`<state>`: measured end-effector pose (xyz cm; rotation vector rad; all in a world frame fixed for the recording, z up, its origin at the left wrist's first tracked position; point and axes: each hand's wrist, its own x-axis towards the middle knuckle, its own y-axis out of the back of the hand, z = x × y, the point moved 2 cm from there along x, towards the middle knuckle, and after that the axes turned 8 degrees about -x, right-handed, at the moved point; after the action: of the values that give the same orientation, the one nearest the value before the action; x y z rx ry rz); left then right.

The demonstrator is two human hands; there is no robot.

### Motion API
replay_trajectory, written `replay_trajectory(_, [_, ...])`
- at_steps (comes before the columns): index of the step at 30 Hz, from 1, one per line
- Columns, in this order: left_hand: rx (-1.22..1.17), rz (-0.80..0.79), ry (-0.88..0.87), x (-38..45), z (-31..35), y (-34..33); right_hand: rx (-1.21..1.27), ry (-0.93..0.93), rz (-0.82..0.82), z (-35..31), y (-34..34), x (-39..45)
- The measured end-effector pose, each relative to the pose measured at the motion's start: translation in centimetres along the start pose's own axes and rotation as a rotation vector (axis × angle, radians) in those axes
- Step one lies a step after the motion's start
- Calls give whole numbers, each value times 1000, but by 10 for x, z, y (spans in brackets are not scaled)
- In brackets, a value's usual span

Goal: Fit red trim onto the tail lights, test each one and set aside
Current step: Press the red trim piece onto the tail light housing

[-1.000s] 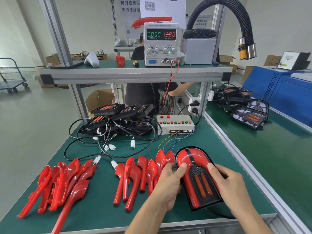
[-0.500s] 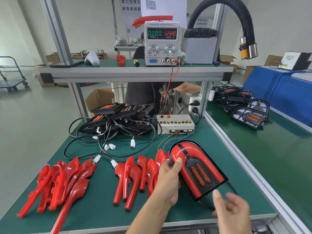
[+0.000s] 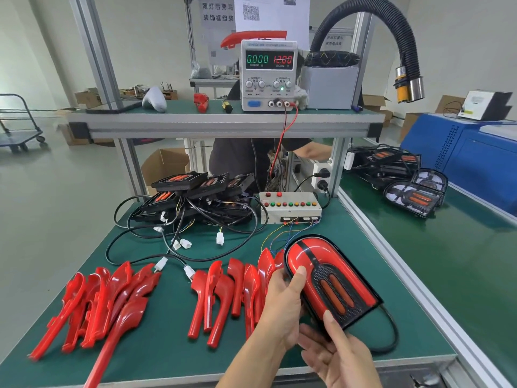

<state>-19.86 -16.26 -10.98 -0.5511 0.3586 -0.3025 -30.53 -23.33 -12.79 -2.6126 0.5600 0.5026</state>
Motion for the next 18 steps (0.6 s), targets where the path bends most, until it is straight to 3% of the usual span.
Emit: replay_trajectory(18, [0,-12,-8,1,-6,-1,54,21,3,7,7,10])
